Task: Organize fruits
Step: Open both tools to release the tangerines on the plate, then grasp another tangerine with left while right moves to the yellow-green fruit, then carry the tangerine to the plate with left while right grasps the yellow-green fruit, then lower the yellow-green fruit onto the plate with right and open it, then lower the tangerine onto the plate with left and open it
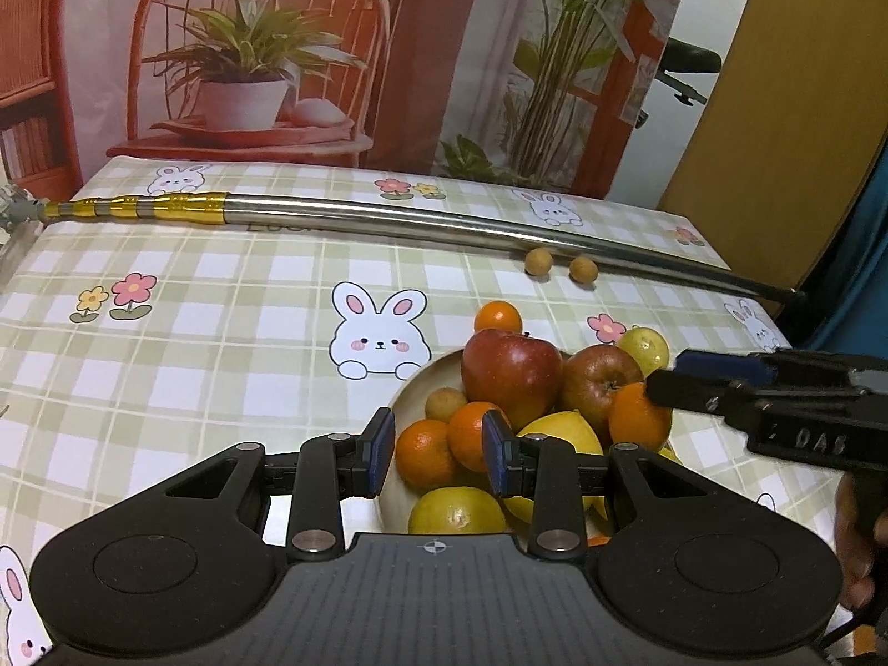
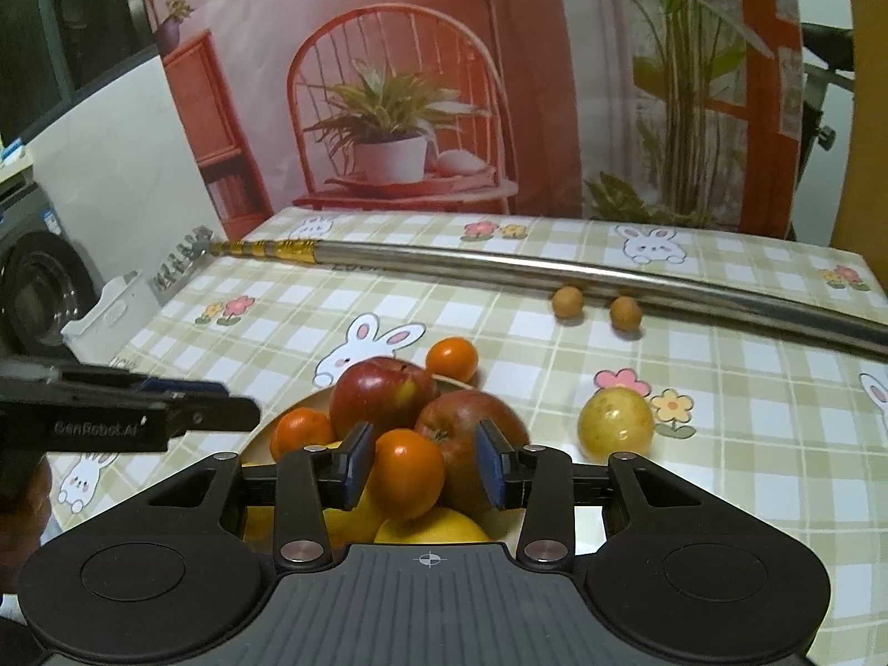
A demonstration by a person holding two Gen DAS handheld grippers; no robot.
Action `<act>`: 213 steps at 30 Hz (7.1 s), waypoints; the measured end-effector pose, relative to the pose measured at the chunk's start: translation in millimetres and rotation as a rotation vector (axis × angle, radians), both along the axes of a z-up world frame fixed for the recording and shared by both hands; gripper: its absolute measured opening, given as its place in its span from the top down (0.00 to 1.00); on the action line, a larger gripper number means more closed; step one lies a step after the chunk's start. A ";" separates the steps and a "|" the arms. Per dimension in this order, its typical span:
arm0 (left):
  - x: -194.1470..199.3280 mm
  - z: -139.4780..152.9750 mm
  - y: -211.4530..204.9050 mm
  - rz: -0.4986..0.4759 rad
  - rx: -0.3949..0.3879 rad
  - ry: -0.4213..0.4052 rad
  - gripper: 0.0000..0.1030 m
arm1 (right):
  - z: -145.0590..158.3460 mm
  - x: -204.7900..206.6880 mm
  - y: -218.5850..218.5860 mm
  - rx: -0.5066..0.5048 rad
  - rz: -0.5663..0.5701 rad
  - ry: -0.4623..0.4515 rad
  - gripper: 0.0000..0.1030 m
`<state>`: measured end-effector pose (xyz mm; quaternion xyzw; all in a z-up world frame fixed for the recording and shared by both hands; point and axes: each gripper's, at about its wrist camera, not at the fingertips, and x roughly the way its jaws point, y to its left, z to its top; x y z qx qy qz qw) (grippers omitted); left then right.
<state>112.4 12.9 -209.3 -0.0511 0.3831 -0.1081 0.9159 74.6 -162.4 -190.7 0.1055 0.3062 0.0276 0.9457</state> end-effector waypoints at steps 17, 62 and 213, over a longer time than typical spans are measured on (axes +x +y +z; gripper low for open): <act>14.1 31.7 15.7 0.039 -0.001 -0.058 0.65 | 19.6 -12.0 -61.6 -0.025 -0.184 -0.089 0.64; 174.6 -41.3 -57.5 -0.102 -0.039 0.292 0.62 | -21.2 3.1 -128.4 0.116 -0.255 -0.033 0.64; -30.1 6.2 5.3 -0.068 -0.092 0.044 0.64 | 4.4 -41.3 -3.7 0.055 -0.111 -0.043 0.58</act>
